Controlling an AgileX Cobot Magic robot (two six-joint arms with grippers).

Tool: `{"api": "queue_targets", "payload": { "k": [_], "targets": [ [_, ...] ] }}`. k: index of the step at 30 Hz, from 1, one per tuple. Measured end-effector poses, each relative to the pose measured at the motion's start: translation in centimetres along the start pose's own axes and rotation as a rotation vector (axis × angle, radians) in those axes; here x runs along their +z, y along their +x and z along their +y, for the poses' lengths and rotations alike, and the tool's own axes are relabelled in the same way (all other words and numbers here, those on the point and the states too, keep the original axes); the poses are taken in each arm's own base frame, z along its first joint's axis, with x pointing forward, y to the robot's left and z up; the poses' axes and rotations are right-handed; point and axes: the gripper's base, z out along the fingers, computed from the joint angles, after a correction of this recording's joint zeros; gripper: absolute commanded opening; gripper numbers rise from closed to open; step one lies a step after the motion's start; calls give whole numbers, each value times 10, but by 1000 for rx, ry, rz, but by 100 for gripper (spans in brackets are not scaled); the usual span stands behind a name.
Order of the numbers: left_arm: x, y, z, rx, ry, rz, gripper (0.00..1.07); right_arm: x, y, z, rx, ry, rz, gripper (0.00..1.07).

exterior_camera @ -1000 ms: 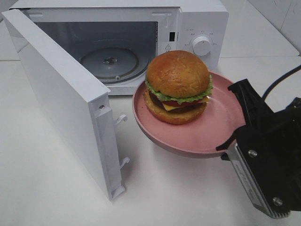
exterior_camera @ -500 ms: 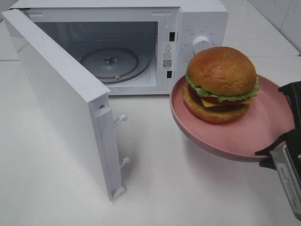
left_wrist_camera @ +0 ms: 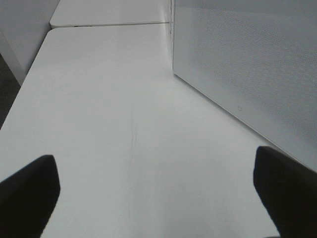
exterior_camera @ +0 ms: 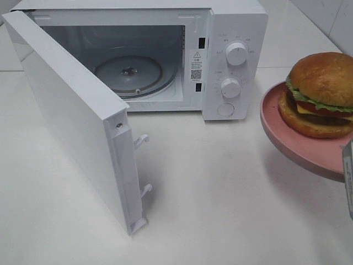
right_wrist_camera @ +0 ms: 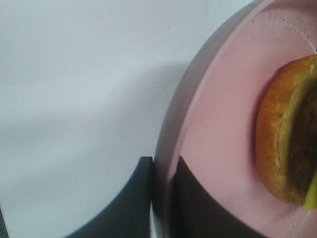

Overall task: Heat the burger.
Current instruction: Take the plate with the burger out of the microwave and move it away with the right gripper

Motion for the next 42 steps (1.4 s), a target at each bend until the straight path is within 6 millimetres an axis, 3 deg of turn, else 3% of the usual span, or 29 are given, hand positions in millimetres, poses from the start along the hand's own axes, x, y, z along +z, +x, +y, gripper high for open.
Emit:
{"api": "queue_targets", "payload": {
  "k": [14, 28, 42],
  "targets": [
    [0, 0, 0, 0, 0, 0, 100, -1, 14, -3, 440, 65, 149, 0],
    [0, 0, 0, 0, 0, 0, 100, 0, 20, -12, 675, 198, 193, 0],
    [0, 0, 0, 0, 0, 0, 100, 47, 8, -15, 862, 218, 392, 0]
  ]
}}
